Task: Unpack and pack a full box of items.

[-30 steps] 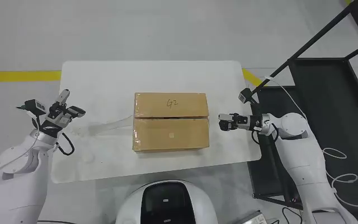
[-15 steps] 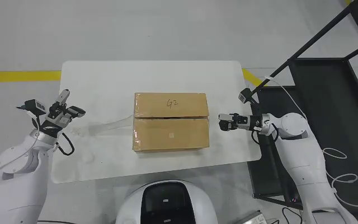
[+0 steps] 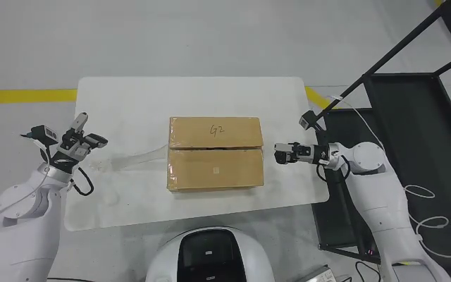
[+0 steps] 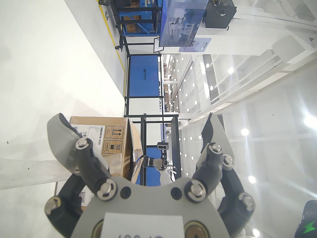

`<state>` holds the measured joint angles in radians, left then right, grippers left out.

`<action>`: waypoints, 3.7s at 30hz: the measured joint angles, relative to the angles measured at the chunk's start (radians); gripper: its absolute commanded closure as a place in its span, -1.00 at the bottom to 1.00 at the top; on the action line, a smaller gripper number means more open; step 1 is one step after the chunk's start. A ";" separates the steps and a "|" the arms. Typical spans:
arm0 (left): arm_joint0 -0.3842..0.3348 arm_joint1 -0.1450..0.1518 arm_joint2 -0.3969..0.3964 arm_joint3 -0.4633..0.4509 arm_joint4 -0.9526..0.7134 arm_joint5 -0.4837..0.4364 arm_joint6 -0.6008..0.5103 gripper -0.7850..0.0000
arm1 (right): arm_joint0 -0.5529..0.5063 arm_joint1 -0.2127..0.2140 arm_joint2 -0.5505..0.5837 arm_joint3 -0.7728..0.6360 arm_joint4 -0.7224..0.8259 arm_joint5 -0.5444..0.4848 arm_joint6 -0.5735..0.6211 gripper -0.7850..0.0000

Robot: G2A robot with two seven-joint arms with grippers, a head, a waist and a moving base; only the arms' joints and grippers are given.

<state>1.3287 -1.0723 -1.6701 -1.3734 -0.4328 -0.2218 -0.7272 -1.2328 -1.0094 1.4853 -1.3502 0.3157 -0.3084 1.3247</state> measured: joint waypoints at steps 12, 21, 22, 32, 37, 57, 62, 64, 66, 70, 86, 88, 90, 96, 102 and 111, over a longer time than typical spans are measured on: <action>0.000 0.000 0.000 0.000 0.000 0.000 0.000 -1.00 | 0.099 -0.018 -0.118 0.121 0.064 -0.063 0.031 -1.00; 0.000 0.000 0.000 0.000 0.000 0.000 0.000 -1.00 | 0.134 -0.023 -0.175 0.153 0.103 -0.064 0.093 -1.00; 0.000 0.000 0.000 0.000 0.000 0.000 0.000 -1.00 | 0.138 -0.024 -0.182 0.159 0.108 -0.064 0.103 -1.00; 0.000 0.000 0.000 0.000 0.000 0.000 0.000 -1.00 | 0.188 -0.035 -0.244 0.217 0.192 -0.041 0.146 -1.00; 0.000 0.000 0.000 0.000 0.000 0.000 0.000 -1.00 | 0.210 -0.036 -0.257 0.240 0.268 -0.015 0.173 -1.00; 0.000 0.000 0.000 0.000 0.000 0.000 0.000 -1.00 | 0.026 0.045 -0.207 -0.090 0.294 0.024 0.211 -1.00; 0.000 0.000 0.000 0.000 0.000 0.000 0.000 -1.00 | -0.038 0.067 -0.236 -0.180 0.232 0.016 0.204 -1.00; 0.000 0.000 0.000 0.000 0.000 0.000 0.000 -1.00 | -0.056 0.071 -0.258 -0.197 0.208 0.005 0.192 -1.00; 0.000 0.000 0.000 0.000 0.000 0.000 0.000 -1.00 | -0.065 0.072 -0.282 -0.208 0.182 -0.005 0.182 -1.00; 0.000 0.000 0.000 0.000 0.000 0.000 0.000 -1.00 | -0.063 0.073 -0.334 -0.193 0.119 -0.038 0.149 -1.00; 0.000 0.000 0.000 0.000 0.000 0.000 0.000 -1.00 | -0.080 0.065 -0.416 -0.180 -0.145 -0.074 -0.086 -1.00; 0.000 0.000 0.000 0.000 0.000 0.000 0.000 -1.00 | -0.078 0.063 -0.421 -0.177 -0.158 -0.074 -0.115 -1.00; 0.000 0.000 0.000 0.000 0.000 0.000 0.000 -1.00 | -0.076 0.063 -0.422 -0.175 -0.164 -0.075 -0.130 -1.00; 0.000 0.000 0.000 0.000 0.000 0.000 0.000 -1.00 | -0.075 0.064 -0.413 -0.165 -0.185 -0.088 -0.184 -1.00; 0.000 0.000 0.000 0.000 0.000 0.000 0.000 -1.00 | -0.100 0.076 -0.387 -0.195 -0.096 -0.129 -0.096 -1.00; 0.000 0.000 0.000 0.000 0.000 0.000 0.000 -1.00 | -0.160 0.119 -0.215 -0.236 0.306 -0.090 0.097 -1.00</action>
<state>1.3287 -1.0723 -1.6701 -1.3734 -0.4328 -0.2218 -0.7272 -1.3928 -0.8902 1.2702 -1.5861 0.6221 -0.3985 1.4218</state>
